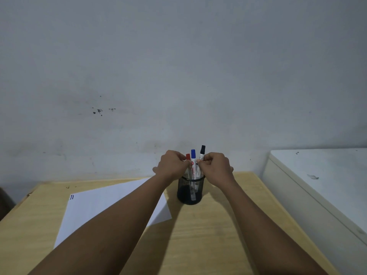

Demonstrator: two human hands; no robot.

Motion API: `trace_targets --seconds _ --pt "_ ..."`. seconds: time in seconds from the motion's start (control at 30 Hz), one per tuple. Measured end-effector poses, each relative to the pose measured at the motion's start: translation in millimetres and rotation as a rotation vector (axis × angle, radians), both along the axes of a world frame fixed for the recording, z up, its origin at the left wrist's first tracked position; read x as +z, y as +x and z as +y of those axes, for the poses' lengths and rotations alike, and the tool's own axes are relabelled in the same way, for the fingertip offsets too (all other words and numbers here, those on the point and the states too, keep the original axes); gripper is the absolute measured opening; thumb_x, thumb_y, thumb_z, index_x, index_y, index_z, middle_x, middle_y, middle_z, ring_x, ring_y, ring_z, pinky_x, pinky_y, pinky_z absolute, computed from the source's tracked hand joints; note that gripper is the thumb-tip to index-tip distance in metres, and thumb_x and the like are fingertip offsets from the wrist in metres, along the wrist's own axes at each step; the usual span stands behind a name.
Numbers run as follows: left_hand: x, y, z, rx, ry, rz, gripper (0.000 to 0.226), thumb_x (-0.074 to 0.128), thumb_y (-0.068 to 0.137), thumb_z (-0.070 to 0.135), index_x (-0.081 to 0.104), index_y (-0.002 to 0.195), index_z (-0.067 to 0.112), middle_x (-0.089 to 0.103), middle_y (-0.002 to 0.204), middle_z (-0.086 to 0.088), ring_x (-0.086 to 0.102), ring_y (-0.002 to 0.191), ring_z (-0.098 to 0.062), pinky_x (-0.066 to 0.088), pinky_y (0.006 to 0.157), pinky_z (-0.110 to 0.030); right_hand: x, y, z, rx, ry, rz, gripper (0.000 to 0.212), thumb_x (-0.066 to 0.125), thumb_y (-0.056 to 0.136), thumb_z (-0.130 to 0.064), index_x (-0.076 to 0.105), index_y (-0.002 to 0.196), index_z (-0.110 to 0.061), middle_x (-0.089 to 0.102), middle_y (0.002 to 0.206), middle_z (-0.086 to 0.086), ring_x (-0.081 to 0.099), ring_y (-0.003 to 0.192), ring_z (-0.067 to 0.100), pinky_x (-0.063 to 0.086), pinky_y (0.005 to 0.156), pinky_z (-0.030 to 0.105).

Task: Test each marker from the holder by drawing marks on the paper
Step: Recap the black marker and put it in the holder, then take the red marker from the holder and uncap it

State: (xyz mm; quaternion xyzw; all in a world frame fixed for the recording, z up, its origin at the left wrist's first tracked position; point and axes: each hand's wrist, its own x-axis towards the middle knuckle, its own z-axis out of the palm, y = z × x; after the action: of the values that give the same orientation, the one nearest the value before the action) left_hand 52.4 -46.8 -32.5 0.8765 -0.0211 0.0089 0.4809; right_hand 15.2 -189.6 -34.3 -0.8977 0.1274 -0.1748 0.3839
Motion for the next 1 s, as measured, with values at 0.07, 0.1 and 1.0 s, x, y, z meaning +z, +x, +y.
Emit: trace_targets --seconds 0.07,0.1,1.0 --pt "0.6 0.1 -0.1 -0.017 -0.013 -0.004 0.046 0.071 0.070 0.050 0.077 0.104 0.020 0.076 0.105 -0.004 0.068 0.095 -0.027 0.056 0.088 -0.053 -1.4 1.8 1.7 0.013 -0.025 0.019 0.022 0.068 0.095 -0.037 0.077 0.106 -0.020 0.078 0.100 -0.002 0.067 0.106 0.024 0.036 0.093 0.040" --pt "1.1 -0.2 0.1 -0.028 -0.015 -0.009 0.042 0.072 0.075 0.046 0.077 0.107 0.019 0.075 0.105 -0.005 0.068 0.095 -0.027 0.056 0.088 -0.052 -1.6 2.0 2.5 0.019 -0.039 0.029 0.024 0.068 0.095 -0.037 0.077 0.109 -0.020 0.078 0.102 -0.002 0.067 0.108 0.023 0.035 0.092 0.040" --pt "102.9 -63.6 55.7 0.007 -0.391 -0.153 0.013 0.072 0.088 0.021 0.073 0.094 0.009 0.072 0.107 -0.009 0.062 0.095 -0.024 0.049 0.070 -0.030 77.3 -61.8 48.8 0.303 0.143 -0.036 0.049 0.074 0.070 -0.063 0.074 0.107 -0.031 0.077 0.092 -0.013 0.072 0.101 0.014 0.050 0.103 0.051"
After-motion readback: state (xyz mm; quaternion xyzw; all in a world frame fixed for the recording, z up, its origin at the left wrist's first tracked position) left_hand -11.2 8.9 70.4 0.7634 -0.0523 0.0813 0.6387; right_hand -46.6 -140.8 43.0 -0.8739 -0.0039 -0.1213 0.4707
